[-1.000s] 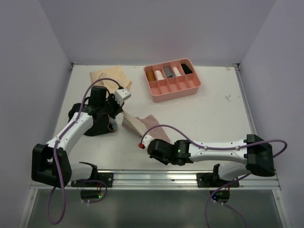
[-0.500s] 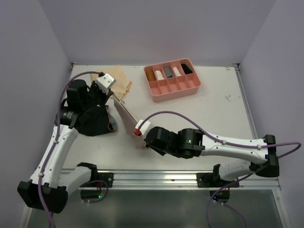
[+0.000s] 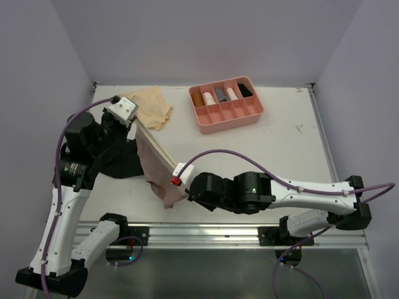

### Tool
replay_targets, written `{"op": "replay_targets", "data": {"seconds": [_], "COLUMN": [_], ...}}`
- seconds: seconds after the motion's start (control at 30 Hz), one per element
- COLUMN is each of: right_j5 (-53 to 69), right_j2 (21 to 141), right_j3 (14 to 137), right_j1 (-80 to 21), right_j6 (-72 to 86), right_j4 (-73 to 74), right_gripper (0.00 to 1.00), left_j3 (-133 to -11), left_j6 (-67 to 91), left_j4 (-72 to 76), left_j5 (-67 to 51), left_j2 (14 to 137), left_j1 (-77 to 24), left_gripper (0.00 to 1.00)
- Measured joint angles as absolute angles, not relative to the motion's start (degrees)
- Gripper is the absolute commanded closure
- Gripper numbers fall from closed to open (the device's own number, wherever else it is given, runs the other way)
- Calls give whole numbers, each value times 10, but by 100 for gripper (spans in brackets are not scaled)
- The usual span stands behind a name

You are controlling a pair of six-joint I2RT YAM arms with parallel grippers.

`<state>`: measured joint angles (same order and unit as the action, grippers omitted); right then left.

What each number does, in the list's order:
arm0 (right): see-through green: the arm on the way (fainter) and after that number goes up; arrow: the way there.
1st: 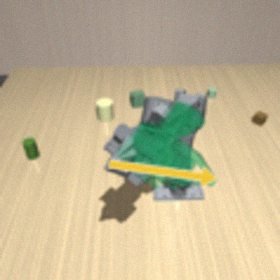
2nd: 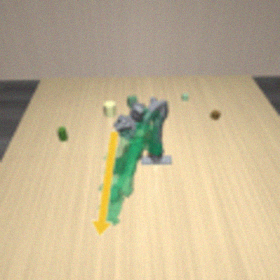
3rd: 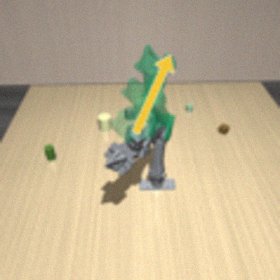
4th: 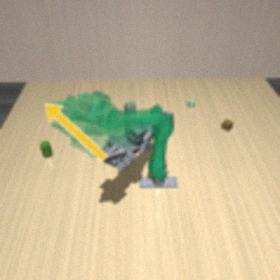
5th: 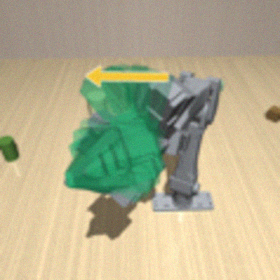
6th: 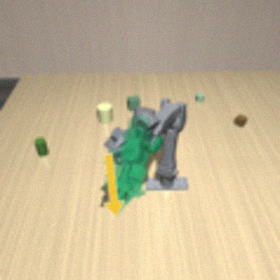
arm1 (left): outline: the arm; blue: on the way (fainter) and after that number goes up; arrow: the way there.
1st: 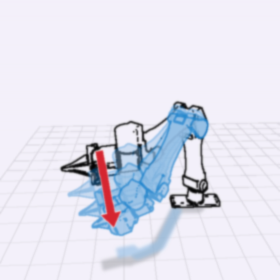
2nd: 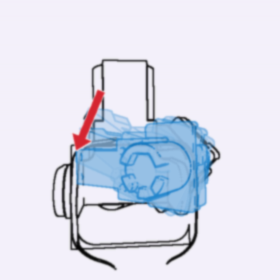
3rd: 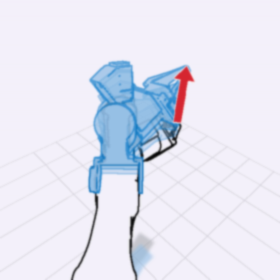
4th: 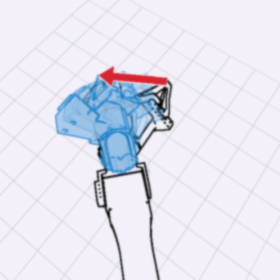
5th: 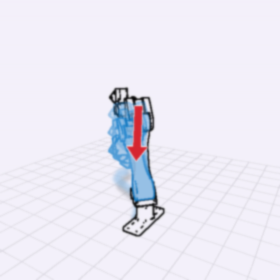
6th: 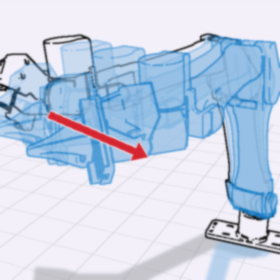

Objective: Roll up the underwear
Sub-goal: Flatten the underwear

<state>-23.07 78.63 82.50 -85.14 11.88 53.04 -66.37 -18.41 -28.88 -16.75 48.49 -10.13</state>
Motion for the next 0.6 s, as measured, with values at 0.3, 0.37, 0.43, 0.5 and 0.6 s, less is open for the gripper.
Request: {"op": "replay_targets", "data": {"seconds": [0.3,0.37,0.43,0.5,0.6], "right_j5": [-190,-169,-156,-148,-139], "right_j2": [730,730,732,743,775], "right_j3": [647,621,613,614,622], "right_j1": [-710,-654,-604,-567,-499], "right_j6": [130,128,125,122,111], "right_j4": [499,491,491,486,487], "right_gripper": [100,100,91,71,54], "left_j3": [-639,-632,-633,-649,-715], "left_j6": [-166,-159,-153,-144,-123], "left_j4": [-262,-242,-216,-193,-170], "left_j5": [-219,-210,-196,-188,-185], "left_j2": [650,707,767,832,948], "left_j1": [-113,-138,-176,-206,-233], "left_gripper": [100,100,100,82,64]}}
